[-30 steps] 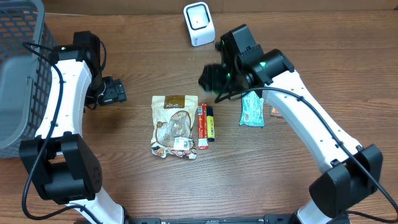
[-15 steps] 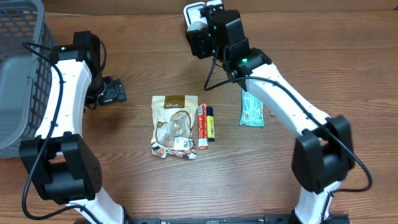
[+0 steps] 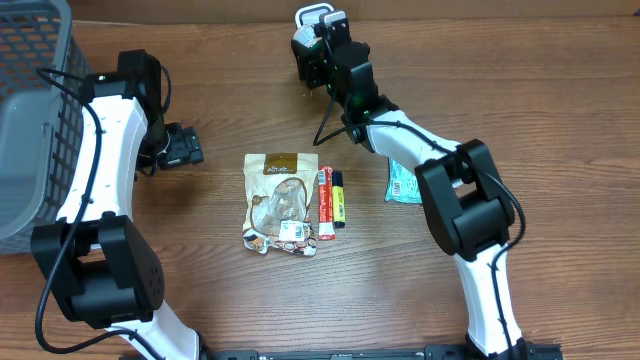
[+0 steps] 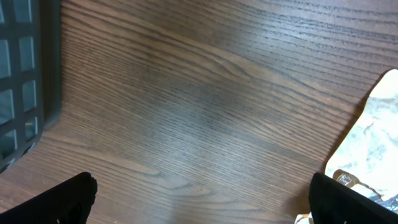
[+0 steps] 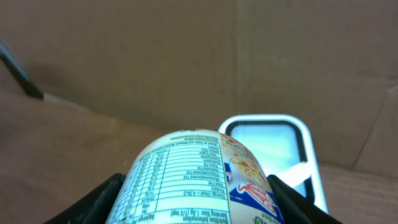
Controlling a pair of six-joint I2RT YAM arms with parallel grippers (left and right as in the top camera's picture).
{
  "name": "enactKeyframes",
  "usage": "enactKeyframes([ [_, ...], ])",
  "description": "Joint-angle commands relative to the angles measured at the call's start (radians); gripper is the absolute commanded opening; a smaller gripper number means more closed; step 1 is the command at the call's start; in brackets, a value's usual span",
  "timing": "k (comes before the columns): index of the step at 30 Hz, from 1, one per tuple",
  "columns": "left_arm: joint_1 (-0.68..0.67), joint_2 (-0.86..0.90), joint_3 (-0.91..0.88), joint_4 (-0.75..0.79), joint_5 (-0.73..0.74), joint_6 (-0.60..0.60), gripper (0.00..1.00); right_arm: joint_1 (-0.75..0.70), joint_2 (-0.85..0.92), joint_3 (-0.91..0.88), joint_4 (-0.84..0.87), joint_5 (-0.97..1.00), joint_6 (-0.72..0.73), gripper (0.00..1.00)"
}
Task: Scan the item barcode
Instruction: 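Hold the jar's label in front of the white scanner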
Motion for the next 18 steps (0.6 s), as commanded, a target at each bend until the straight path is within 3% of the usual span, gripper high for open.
enactKeyframes([
  [1,-0.006,0.007,0.013,0.001,0.004,0.019,1.00,-0.033,0.034,0.010,0.097,0.018,-0.007,0.04],
  [8,-0.006,0.007,0.013,0.000,0.004,0.019,1.00,-0.074,0.086,0.031,0.266,0.016,0.005,0.04],
  [18,-0.006,0.007,0.013,0.001,0.004,0.019,1.00,-0.069,0.105,0.180,0.183,-0.058,0.005,0.04],
])
